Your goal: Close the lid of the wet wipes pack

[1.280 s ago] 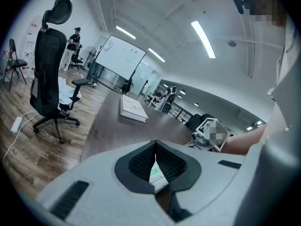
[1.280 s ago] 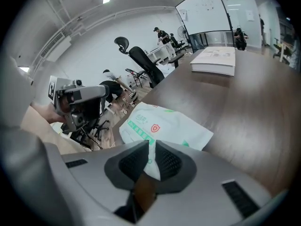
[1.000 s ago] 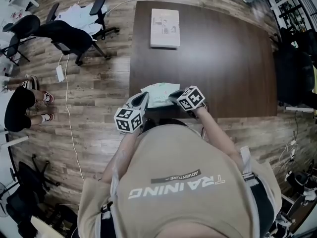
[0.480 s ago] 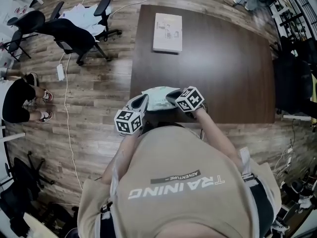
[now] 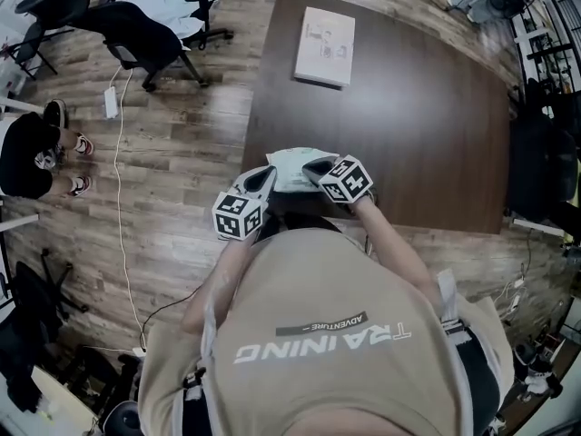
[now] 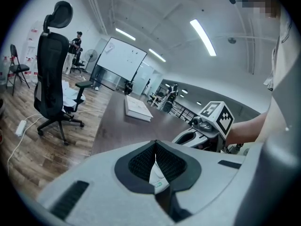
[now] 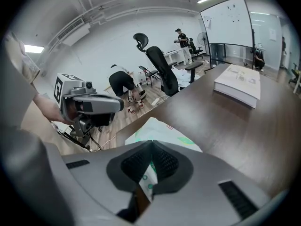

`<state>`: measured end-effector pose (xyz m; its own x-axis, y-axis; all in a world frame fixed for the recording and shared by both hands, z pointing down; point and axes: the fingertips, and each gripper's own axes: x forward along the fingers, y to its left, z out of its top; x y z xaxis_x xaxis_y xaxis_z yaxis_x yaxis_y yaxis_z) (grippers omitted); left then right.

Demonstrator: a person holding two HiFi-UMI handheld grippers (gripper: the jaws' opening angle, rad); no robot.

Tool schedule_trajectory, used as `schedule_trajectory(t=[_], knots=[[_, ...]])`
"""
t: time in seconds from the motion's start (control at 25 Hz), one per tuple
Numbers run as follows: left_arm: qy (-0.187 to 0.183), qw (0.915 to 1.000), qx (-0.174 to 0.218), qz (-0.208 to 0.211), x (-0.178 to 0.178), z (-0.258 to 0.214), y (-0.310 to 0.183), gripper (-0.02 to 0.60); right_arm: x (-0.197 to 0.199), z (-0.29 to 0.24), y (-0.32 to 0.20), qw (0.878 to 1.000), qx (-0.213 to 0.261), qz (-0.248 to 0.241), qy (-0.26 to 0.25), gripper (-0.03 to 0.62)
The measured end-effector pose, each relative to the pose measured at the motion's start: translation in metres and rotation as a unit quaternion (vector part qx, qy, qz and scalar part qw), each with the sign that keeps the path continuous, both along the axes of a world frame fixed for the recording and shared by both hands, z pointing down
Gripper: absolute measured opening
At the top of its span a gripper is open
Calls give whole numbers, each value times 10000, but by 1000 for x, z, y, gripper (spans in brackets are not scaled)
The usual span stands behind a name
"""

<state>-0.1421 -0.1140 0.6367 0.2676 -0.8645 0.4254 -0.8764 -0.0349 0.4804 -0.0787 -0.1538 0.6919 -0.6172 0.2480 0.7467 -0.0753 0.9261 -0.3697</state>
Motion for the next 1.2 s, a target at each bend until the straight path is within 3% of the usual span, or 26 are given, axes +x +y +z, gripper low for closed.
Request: schedule_trajectory(t=[0.2,0.96,1.2], knots=[[39,9998,-106,171,0,8,1,9,2,19,7,9997,43,-42,241,14],[32,9970,-98,765,7,9,-24,9,4,25,11,9976,408,-468,302,15],[41,9971,-190,734,3,16,-13,9,2,27,9,9990,308,-173,279,15]])
